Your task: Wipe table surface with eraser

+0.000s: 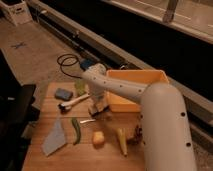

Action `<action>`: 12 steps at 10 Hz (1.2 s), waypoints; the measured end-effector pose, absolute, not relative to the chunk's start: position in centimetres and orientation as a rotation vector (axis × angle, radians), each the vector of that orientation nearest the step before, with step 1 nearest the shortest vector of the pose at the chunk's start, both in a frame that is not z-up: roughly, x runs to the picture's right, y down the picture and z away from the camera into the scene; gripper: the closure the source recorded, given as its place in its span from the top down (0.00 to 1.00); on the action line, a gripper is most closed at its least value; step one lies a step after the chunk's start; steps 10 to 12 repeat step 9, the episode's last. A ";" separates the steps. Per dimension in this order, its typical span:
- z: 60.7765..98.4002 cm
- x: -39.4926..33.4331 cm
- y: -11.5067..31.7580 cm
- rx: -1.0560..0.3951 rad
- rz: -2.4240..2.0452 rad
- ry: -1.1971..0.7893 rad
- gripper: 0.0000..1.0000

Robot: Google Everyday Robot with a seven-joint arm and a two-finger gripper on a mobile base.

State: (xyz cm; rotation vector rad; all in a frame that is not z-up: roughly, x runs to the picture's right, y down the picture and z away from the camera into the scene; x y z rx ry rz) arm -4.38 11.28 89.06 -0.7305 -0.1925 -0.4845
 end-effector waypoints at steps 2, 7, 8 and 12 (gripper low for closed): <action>88.9 -6.4 11.2 -0.718 -0.500 -0.215 0.00; 90.0 -11.2 8.9 -0.680 -0.582 -0.270 0.00; 90.1 -10.8 8.8 -0.681 -0.574 -0.261 0.00; 90.0 -9.5 8.6 -0.682 -0.548 -0.245 0.00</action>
